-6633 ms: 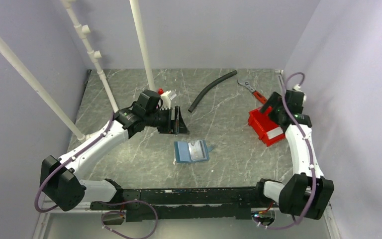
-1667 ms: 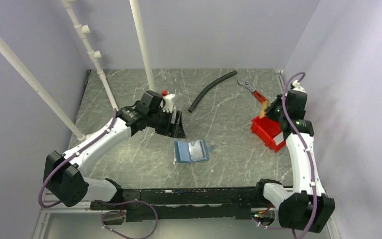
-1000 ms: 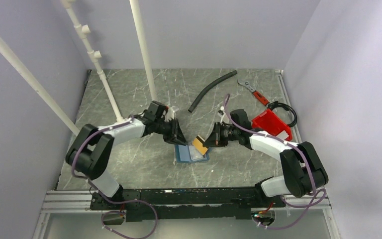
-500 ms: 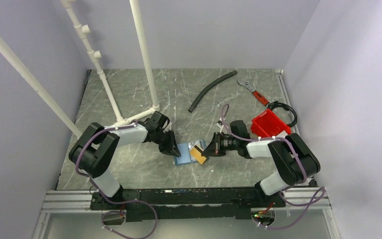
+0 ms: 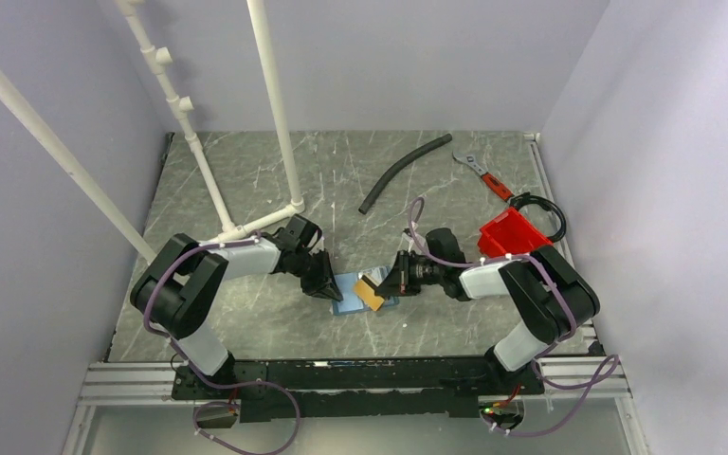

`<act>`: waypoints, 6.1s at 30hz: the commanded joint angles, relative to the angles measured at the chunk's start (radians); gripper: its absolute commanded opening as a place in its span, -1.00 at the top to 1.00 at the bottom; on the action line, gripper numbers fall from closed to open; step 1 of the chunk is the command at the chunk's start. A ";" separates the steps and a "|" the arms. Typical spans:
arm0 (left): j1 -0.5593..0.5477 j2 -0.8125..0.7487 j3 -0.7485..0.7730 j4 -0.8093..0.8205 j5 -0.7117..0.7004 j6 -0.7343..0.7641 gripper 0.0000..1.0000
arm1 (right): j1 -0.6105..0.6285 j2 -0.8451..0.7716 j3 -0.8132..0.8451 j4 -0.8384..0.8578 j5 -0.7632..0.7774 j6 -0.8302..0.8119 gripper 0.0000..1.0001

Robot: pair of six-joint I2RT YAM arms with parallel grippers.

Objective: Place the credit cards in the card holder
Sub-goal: Insert the credit card into the card holder.

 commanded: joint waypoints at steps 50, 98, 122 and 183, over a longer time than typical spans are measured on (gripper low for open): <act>-0.001 -0.022 -0.074 0.018 -0.060 0.006 0.75 | 0.311 -0.065 0.133 -0.286 0.551 -0.114 0.01; -0.001 0.004 -0.088 0.042 -0.039 0.005 0.77 | 0.116 -0.015 0.105 -0.191 0.219 -0.126 0.74; 0.000 -0.181 -0.108 -0.096 -0.203 0.008 0.59 | 0.086 0.134 0.181 -0.237 0.119 -0.184 0.97; 0.101 -0.405 -0.139 -0.124 -0.038 -0.077 -0.11 | 0.313 0.087 0.378 -0.405 0.473 -0.060 -0.27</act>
